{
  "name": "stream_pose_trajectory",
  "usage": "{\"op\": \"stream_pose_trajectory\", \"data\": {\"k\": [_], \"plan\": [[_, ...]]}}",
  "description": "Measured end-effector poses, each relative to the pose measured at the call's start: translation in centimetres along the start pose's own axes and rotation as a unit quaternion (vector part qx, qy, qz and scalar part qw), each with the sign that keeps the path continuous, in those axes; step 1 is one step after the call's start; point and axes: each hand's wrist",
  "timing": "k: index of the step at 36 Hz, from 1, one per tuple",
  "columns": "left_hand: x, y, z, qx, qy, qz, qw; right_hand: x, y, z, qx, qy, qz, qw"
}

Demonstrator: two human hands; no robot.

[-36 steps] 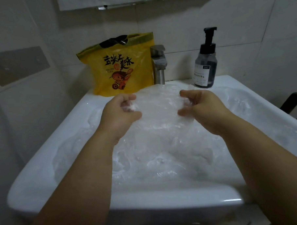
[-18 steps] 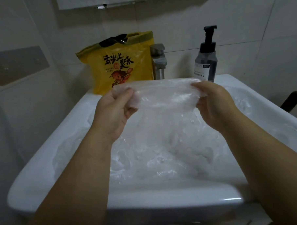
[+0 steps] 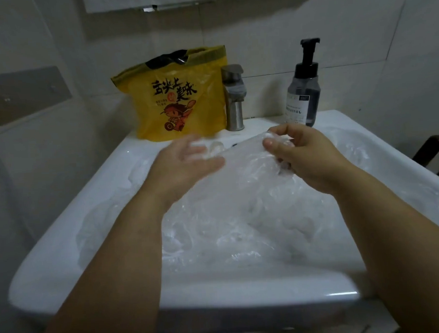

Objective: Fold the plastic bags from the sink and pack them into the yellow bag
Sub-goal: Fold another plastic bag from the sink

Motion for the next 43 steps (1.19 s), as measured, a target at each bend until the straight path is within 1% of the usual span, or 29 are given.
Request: {"op": "stream_pose_trajectory", "data": {"k": [2,3,4,6,8,10,12,13,15,17,18,19,21,23,25,29,34,36,38,40,41,43], "plan": [[0.1,-0.1,-0.5,-0.019,0.109,0.098,0.989,-0.1,0.1,0.2,0.031,-0.011,0.047,0.998],[0.1,0.0,-0.7,-0.022,0.141,0.129,0.981,-0.2,0.1,0.3,0.053,-0.014,0.078,0.995],[0.2,0.0,-0.8,-0.024,0.154,0.142,0.978,-0.2,0.3,0.3,0.073,-0.013,0.110,0.991],[0.3,0.0,-0.7,-0.030,0.152,0.129,0.979,-0.2,0.6,0.2,0.100,0.000,0.175,0.979],[0.4,0.0,-0.6,-0.030,0.132,0.092,0.986,0.1,1.0,-0.1,0.111,0.018,0.232,0.966],[0.5,0.0,-0.5,-0.042,0.119,0.015,0.992,0.3,1.1,-0.1,0.130,0.016,0.258,0.957],[0.9,-0.1,-0.5,-0.068,0.112,-0.074,0.989,0.5,0.8,0.0,0.183,0.009,0.276,0.944],[1.1,0.0,-0.4,-0.080,0.104,-0.111,0.985,0.6,0.6,0.1,0.207,0.021,0.291,0.934],[1.5,-0.3,-0.5,-0.095,0.084,-0.171,0.977,1.1,0.3,-0.1,0.236,0.080,0.303,0.920],[1.9,-0.5,-0.7,-0.089,0.073,-0.192,0.975,2.1,0.1,-0.8,0.229,0.147,0.257,0.927],[2.1,-0.5,-0.8,-0.081,0.071,-0.185,0.977,2.6,0.1,-1.1,0.215,0.164,0.228,0.935],[2.3,-0.5,-1.0,-0.072,0.072,-0.170,0.980,3.1,0.1,-1.3,0.196,0.158,0.210,0.945],[2.5,-0.5,-1.3,-0.065,0.081,-0.144,0.984,3.4,0.2,-1.3,0.156,0.098,0.204,0.962],[2.6,-0.5,-1.2,-0.073,0.084,-0.139,0.984,3.1,0.4,-1.0,0.143,0.039,0.228,0.962],[2.5,-0.5,-1.0,-0.085,0.080,-0.138,0.984,2.5,0.5,-0.5,0.148,0.007,0.266,0.952],[1.9,-0.3,-0.6,-0.097,0.087,-0.129,0.983,1.8,0.7,0.1,0.159,-0.007,0.329,0.931],[1.5,-0.7,-1.0,-0.107,0.151,-0.147,0.972,2.1,0.5,-0.2,0.140,0.010,0.301,0.943],[1.6,-0.8,-1.2,-0.100,0.157,-0.133,0.973,2.1,0.4,-0.3,0.127,0.034,0.294,0.947],[1.9,-0.8,-1.3,-0.096,0.140,-0.134,0.976,2.0,0.5,-0.6,0.117,0.104,0.275,0.949],[2.2,-0.9,-1.3,-0.097,0.129,-0.167,0.973,2.2,0.2,-1.0,0.138,0.192,0.223,0.946],[2.3,-0.9,-1.3,-0.094,0.135,-0.182,0.969,2.5,-0.1,-1.1,0.156,0.227,0.186,0.943],[2.6,-0.9,-1.5,-0.077,0.162,-0.182,0.967,3.3,-0.7,-1.4,0.186,0.264,0.123,0.938]]}}
Point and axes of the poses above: each hand's wrist, its own z-axis towards the middle knuckle, its own x-axis out of the palm, y = z × x, and after that the axes turned 14 degrees about -y, right-handed
